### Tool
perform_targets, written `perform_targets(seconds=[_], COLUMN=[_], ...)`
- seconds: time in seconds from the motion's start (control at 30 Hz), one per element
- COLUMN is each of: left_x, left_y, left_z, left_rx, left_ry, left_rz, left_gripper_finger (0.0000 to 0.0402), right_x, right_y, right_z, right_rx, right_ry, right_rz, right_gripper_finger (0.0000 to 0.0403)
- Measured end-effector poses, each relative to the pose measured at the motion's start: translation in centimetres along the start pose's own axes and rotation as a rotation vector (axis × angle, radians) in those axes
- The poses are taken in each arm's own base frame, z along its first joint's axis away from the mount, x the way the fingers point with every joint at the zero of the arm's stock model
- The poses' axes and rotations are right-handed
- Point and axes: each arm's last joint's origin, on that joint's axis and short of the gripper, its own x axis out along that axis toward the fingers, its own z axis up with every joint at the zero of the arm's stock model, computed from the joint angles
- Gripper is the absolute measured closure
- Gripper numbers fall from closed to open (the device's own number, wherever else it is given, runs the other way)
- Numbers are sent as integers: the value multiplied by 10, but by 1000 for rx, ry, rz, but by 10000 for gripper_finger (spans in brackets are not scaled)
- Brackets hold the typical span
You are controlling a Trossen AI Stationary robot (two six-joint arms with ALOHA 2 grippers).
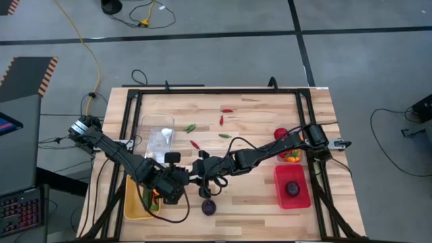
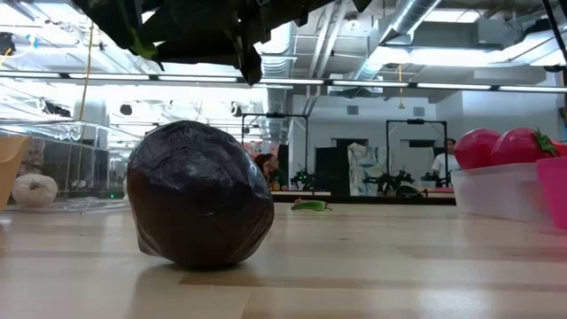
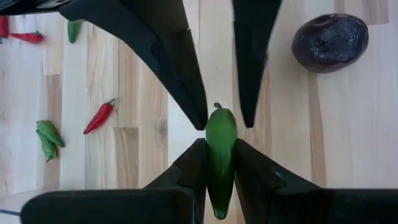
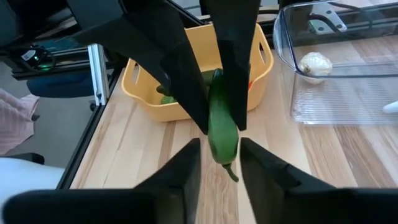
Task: Sort produce into baskets
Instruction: Put the green chili pepper into the yellow bin
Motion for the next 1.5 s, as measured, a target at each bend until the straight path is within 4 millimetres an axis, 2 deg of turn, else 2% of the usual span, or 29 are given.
perform_targets(seconds=[0.2, 0.4, 0.57, 0.77, 0.97, 1.3, 1.5], left_x=[0, -2, -7, -12, -15, -14, -13], left_y=[-2, -4, -1, 0, 2, 5, 5], left_z=[-2, -12, -27, -38, -44, -43, -43], left_rx=[25, 33, -82, -264, -265, -242, -240], left_ry=[49, 226, 479, 636, 679, 609, 595], left_rz=[-92, -248, -327, -252, -186, -93, -82], left_gripper_finger=[345, 345, 345, 344, 322, 243, 233], right_x=[0, 0, -1, -5, -12, -25, -39], right_y=[-7, -20, -34, -55, -84, -142, -171], right_z=[-1, -6, -11, -21, -27, -27, -33], right_rx=[4, 10, 17, 34, 71, 34, 37], right_ry=[26, 95, 175, 321, 433, 539, 640], right_rz=[-19, -63, -106, -180, -255, -366, -472], right_gripper_finger=[208, 191, 193, 193, 193, 194, 194])
